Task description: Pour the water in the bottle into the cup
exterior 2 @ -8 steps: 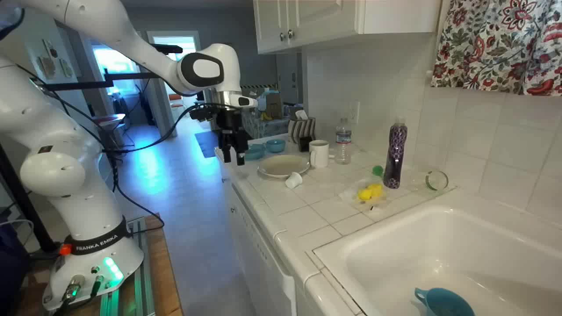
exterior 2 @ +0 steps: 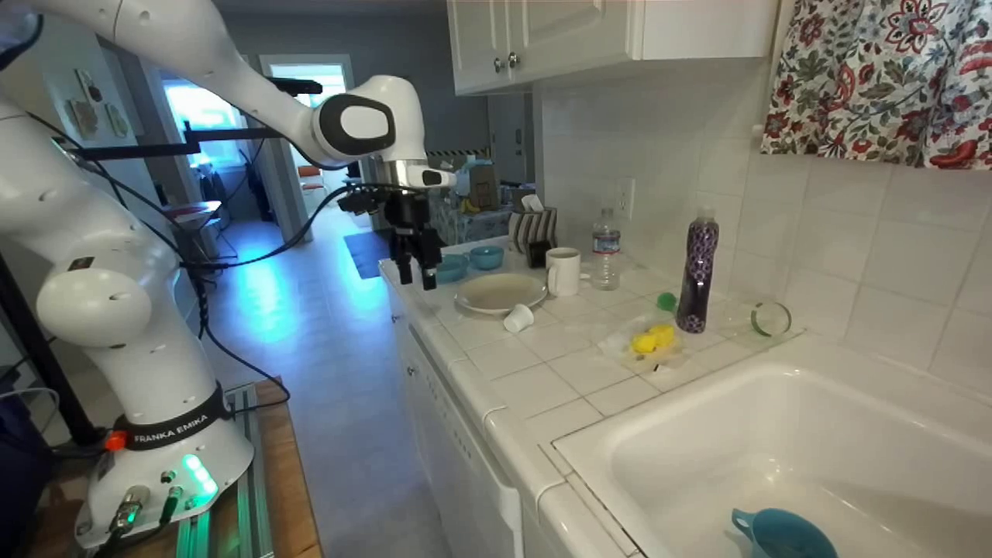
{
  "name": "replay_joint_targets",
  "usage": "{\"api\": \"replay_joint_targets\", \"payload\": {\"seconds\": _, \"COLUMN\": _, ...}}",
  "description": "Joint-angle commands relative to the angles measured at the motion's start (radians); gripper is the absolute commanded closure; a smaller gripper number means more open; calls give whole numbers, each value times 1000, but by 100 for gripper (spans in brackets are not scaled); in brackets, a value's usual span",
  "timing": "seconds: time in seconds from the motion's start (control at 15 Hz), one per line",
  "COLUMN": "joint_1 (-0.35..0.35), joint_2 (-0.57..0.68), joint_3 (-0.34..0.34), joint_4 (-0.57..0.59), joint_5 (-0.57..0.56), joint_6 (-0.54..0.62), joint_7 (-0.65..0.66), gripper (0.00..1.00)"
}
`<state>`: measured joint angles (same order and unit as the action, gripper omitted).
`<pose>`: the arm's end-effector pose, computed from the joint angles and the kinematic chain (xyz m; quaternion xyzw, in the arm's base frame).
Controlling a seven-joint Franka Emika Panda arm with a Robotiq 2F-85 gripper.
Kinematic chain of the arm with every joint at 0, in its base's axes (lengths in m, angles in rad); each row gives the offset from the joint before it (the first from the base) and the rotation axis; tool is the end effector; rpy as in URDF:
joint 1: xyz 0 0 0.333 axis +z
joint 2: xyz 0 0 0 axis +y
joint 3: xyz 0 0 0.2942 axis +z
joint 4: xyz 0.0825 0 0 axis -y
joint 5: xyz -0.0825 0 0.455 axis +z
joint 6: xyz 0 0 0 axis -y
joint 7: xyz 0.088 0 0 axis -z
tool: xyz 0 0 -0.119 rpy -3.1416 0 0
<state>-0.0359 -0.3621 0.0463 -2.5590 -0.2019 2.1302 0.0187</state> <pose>0.4706 -0.0077 0.3139 0.9939 0.0504 -0.0326 0.0922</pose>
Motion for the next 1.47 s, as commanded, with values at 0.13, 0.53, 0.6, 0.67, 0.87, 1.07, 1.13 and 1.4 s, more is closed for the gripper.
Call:
{"api": "replay_joint_targets", "payload": {"seconds": 0.13, "joint_1": 45, "joint_2": 69, "joint_3": -50, "joint_4": 1, "joint_5": 152, "joint_6": 334, "joint_7": -31, "gripper": 0}}
{"api": "replay_joint_targets", "payload": {"seconds": 0.53, "joint_1": 72, "joint_2": 262, "joint_3": -60, "joint_4": 54, "joint_5": 238, "joint_6": 825, "joint_7": -62, "gripper": 0}}
{"api": "replay_joint_targets", "payload": {"seconds": 0.6, "joint_1": 72, "joint_2": 298, "joint_3": -56, "joint_4": 70, "joint_5": 235, "joint_6": 892, "joint_7": -53, "gripper": 0}}
{"api": "replay_joint_targets", "payload": {"seconds": 0.67, "joint_1": 71, "joint_2": 333, "joint_3": -52, "joint_4": 90, "joint_5": 234, "joint_6": 949, "joint_7": -43, "gripper": 0}}
{"api": "replay_joint_targets", "payload": {"seconds": 0.87, "joint_1": 70, "joint_2": 431, "joint_3": -50, "joint_4": 165, "joint_5": 234, "joint_6": 1050, "joint_7": -28, "gripper": 0}}
{"api": "replay_joint_targets", "payload": {"seconds": 1.07, "joint_1": 44, "joint_2": 504, "joint_3": -53, "joint_4": 254, "joint_5": 222, "joint_6": 1066, "joint_7": 10, "gripper": 0}}
{"api": "replay_joint_targets", "payload": {"seconds": 1.13, "joint_1": 49, "joint_2": 443, "joint_3": -46, "joint_4": 183, "joint_5": 202, "joint_6": 1056, "joint_7": -7, "gripper": 0}}
{"api": "replay_joint_targets", "payload": {"seconds": 1.4, "joint_1": 40, "joint_2": 493, "joint_3": -53, "joint_4": 241, "joint_5": 203, "joint_6": 1056, "joint_7": -2, "gripper": 0}}
